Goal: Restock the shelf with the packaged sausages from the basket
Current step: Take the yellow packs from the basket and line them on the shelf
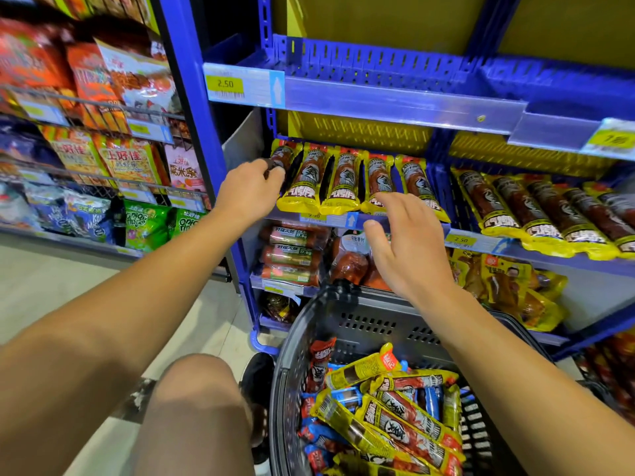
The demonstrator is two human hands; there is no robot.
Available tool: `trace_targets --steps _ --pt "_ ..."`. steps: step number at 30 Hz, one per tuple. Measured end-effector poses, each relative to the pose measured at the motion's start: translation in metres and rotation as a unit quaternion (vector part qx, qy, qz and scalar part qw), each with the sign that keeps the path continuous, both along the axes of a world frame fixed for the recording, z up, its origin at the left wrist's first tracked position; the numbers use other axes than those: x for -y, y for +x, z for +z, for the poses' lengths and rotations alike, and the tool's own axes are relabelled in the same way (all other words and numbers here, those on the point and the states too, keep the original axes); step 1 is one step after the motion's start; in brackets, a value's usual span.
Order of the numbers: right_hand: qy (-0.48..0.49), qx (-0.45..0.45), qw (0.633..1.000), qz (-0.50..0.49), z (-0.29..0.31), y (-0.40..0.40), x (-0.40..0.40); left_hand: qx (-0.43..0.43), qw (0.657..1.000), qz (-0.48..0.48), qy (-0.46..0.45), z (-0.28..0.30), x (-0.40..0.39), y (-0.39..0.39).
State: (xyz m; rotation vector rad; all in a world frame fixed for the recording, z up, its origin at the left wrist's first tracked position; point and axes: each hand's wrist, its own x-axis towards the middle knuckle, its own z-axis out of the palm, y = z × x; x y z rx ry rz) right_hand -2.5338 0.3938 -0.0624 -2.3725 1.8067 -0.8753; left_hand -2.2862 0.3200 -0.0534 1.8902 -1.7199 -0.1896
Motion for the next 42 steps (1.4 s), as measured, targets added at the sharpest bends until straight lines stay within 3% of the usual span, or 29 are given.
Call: trace_targets --steps 4,10,19,23,29,36,42 --pt "0.014 -0.037 0.999 -0.02 -0.005 -0.003 0.001 0.073 0.993 -0.088 -0.004 -0.013 -0.011 0.008" --pt "0.038 -0.061 0.997 -0.026 -0.007 -0.002 -0.005 0.099 0.989 -0.104 0.024 -0.01 -0.014 0.009" --pt "0.037 -0.103 0.994 0.006 -0.007 -0.007 -0.029 0.116 0.98 -0.154 -0.058 0.011 -0.066 -0.025" --pt "0.049 -0.102 0.993 0.023 -0.021 -0.024 -0.062 0.077 0.973 -0.205 -0.071 -0.009 -0.112 -0.06" --pt "0.139 -0.162 0.977 0.011 -0.079 -0.079 -0.111 0.093 0.958 -0.267 0.05 -0.088 -0.166 -0.12" --pt "0.262 -0.201 0.944 -0.027 -0.134 -0.147 -0.155 0.125 0.935 -0.284 0.175 -0.167 -0.173 -0.157" --pt "0.305 -0.199 0.931 -0.036 -0.155 -0.181 -0.163 0.077 0.926 -0.271 0.252 -0.219 -0.158 -0.187"
